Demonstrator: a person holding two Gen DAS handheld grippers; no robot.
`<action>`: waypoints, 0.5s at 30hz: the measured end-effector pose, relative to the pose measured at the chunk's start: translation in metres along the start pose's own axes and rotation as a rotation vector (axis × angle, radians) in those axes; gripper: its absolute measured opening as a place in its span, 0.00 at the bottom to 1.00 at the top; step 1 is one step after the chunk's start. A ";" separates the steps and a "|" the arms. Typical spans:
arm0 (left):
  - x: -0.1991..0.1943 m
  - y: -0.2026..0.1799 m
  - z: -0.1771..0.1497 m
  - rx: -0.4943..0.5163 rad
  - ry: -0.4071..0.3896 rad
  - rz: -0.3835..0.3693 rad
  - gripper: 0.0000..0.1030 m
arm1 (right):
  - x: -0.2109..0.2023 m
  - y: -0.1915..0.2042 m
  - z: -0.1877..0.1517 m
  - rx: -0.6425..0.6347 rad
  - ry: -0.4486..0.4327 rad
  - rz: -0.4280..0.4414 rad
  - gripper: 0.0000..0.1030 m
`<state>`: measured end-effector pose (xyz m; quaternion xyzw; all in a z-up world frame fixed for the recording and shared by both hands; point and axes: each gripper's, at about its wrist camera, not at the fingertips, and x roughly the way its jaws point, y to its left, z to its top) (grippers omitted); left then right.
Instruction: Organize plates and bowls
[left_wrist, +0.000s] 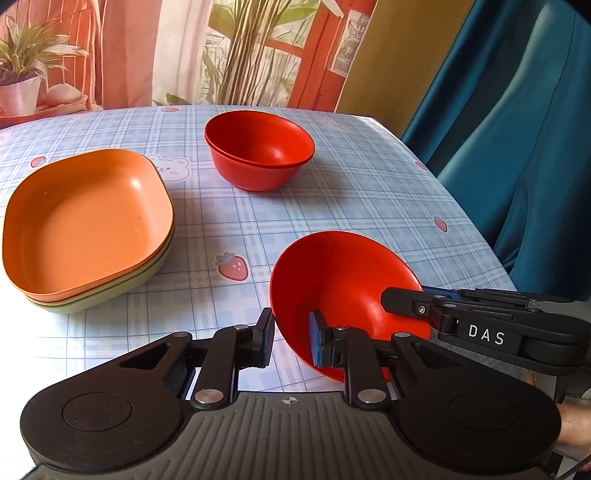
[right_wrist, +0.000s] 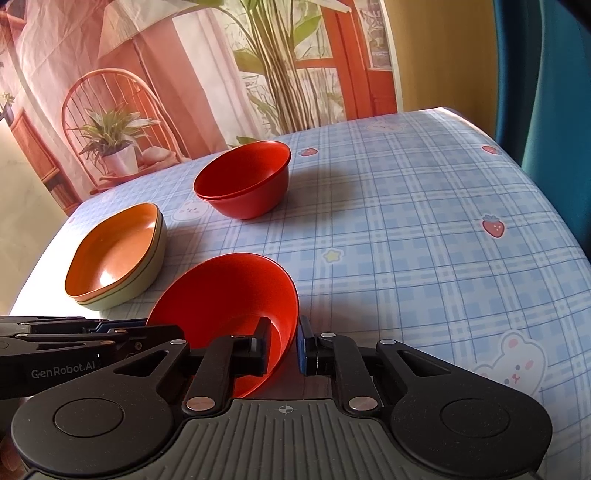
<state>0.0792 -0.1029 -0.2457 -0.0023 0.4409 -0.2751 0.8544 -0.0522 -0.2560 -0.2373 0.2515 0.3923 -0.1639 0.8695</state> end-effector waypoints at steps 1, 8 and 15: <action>-0.001 0.001 0.000 0.000 -0.003 0.000 0.21 | 0.000 0.000 0.000 0.000 -0.002 0.001 0.13; -0.007 0.001 0.003 0.001 -0.030 0.002 0.21 | -0.001 0.003 0.008 -0.005 -0.019 0.008 0.13; -0.013 0.001 0.014 0.005 -0.063 0.015 0.21 | 0.001 0.007 0.019 -0.016 -0.035 0.021 0.13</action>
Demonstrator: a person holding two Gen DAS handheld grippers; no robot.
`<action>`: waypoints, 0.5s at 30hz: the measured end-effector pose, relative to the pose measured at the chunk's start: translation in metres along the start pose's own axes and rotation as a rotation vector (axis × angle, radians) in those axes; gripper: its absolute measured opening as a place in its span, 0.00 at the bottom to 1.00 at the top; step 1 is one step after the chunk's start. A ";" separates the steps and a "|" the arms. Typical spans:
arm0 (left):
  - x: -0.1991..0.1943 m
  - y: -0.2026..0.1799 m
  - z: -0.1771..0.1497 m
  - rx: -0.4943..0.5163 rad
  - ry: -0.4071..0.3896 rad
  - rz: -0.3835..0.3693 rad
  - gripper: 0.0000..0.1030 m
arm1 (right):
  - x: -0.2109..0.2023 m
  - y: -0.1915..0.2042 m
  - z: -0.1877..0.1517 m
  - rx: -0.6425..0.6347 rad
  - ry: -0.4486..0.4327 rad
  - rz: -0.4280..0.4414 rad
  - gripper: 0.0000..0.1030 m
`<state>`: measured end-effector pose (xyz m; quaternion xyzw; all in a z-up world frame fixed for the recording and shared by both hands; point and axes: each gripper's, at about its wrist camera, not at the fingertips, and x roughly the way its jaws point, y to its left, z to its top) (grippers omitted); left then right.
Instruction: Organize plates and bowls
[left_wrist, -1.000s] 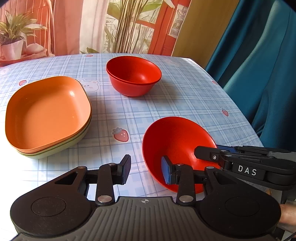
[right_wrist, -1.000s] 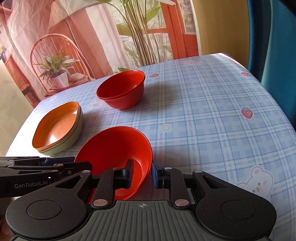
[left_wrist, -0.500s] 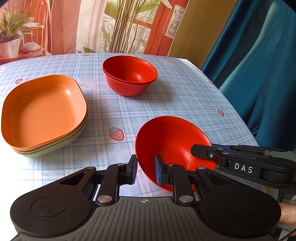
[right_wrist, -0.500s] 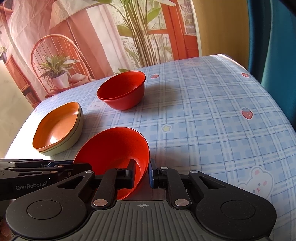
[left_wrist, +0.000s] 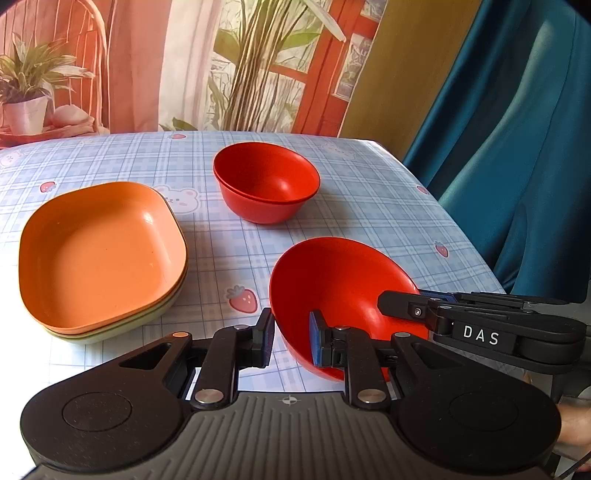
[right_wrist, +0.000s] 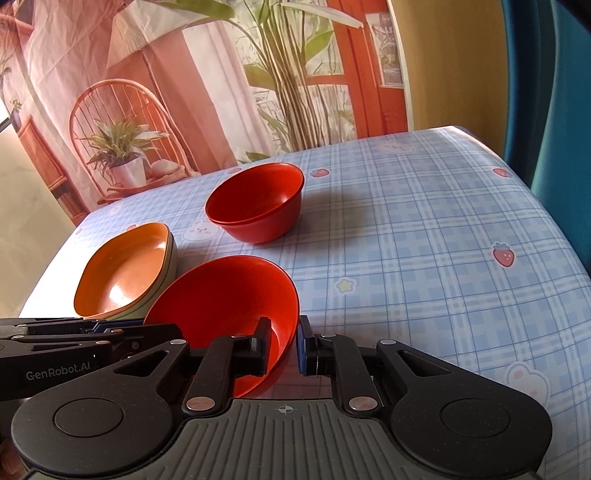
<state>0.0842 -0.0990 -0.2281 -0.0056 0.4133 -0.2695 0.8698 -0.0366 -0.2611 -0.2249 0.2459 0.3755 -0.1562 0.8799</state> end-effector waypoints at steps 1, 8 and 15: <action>-0.001 0.001 0.002 0.002 -0.006 0.001 0.21 | 0.000 0.001 0.002 -0.002 -0.004 0.002 0.13; -0.004 0.001 0.016 0.018 -0.037 0.015 0.21 | 0.002 0.007 0.021 -0.015 -0.032 0.013 0.13; -0.004 0.004 0.033 0.030 -0.067 0.035 0.21 | 0.005 0.014 0.043 -0.031 -0.061 0.024 0.13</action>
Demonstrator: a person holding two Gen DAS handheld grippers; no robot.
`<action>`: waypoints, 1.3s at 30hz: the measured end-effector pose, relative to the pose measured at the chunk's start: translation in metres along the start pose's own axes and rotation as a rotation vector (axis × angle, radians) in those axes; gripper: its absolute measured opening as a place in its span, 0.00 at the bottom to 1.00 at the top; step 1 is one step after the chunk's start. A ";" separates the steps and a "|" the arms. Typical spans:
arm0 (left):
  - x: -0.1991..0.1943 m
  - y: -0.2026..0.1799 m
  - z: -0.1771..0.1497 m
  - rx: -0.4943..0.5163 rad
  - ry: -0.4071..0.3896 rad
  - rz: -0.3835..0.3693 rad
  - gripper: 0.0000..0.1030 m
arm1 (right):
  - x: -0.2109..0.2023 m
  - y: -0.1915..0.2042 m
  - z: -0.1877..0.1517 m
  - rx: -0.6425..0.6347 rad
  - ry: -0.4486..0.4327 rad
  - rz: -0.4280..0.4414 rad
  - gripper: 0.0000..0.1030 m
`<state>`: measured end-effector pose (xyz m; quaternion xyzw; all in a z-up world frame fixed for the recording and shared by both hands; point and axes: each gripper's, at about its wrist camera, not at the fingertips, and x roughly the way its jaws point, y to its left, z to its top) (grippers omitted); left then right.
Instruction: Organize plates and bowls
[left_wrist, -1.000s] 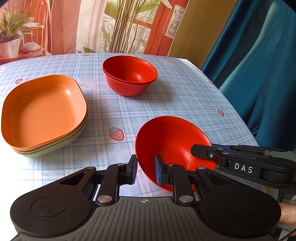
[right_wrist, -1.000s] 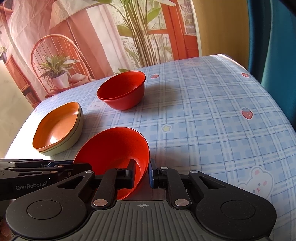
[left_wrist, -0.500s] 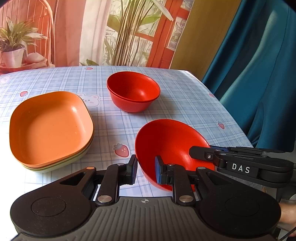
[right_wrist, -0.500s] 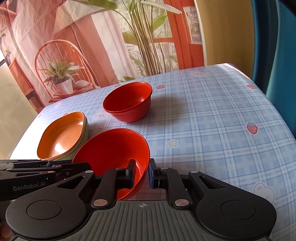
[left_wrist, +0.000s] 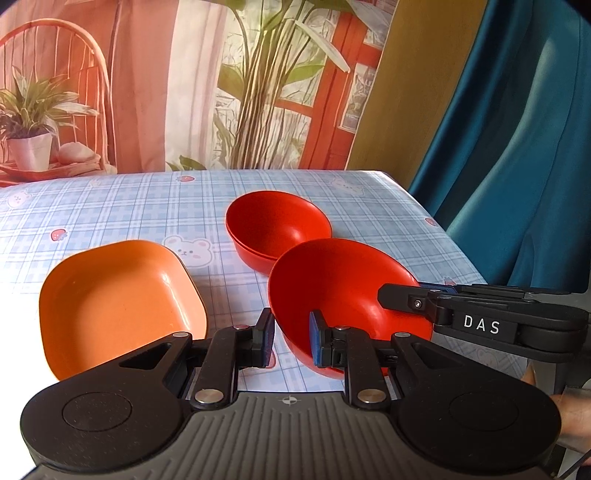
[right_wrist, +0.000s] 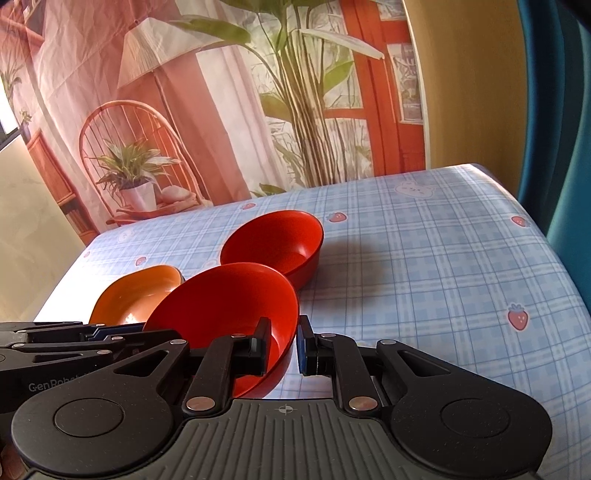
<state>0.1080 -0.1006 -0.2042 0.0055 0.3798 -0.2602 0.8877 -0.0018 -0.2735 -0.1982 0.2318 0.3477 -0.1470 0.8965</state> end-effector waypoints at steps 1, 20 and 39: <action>0.001 0.001 0.003 0.001 -0.004 0.002 0.21 | 0.001 0.001 0.003 -0.004 -0.004 0.001 0.13; 0.031 0.027 0.077 -0.014 -0.062 0.045 0.21 | 0.045 0.014 0.086 -0.062 -0.069 0.010 0.13; 0.093 0.032 0.081 0.030 0.039 0.084 0.21 | 0.108 -0.007 0.086 -0.061 -0.009 -0.035 0.12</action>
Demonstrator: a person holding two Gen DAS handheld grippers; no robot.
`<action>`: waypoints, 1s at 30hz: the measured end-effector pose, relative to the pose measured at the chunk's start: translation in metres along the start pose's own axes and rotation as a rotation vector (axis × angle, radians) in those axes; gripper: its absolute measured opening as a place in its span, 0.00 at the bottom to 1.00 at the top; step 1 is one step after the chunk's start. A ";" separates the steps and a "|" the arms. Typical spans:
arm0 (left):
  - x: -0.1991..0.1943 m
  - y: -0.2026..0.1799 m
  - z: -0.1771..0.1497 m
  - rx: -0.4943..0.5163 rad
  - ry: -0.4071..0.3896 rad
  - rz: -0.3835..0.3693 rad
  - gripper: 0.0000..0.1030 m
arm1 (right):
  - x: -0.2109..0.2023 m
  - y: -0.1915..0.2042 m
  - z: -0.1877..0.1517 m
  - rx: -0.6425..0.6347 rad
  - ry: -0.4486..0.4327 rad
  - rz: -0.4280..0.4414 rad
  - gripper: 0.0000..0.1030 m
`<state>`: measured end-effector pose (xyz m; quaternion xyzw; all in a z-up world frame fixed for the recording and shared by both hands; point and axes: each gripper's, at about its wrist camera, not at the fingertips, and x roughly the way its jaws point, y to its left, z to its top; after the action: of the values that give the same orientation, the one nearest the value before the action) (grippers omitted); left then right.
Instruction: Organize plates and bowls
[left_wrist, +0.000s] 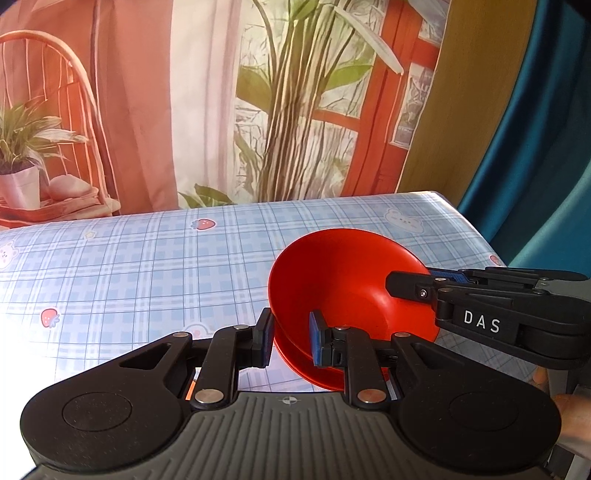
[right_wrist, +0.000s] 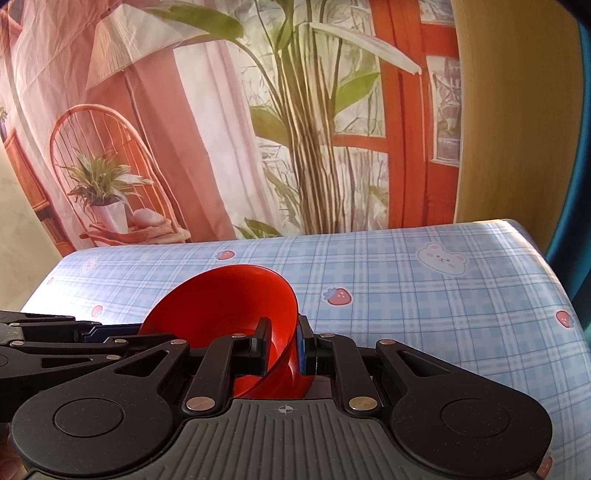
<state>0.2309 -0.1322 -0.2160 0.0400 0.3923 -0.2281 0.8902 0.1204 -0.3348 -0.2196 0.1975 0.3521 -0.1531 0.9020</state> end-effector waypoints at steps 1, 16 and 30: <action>0.001 0.000 0.000 0.004 0.004 0.003 0.21 | 0.002 -0.001 -0.001 0.000 0.004 -0.001 0.12; 0.012 0.002 -0.003 0.037 0.039 0.021 0.21 | 0.013 0.001 -0.012 -0.039 0.018 -0.024 0.13; 0.015 0.008 -0.001 0.006 0.054 0.037 0.22 | 0.008 0.008 -0.017 -0.106 -0.001 -0.047 0.16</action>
<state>0.2420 -0.1307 -0.2279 0.0561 0.4145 -0.2115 0.8833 0.1194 -0.3209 -0.2347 0.1409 0.3638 -0.1555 0.9075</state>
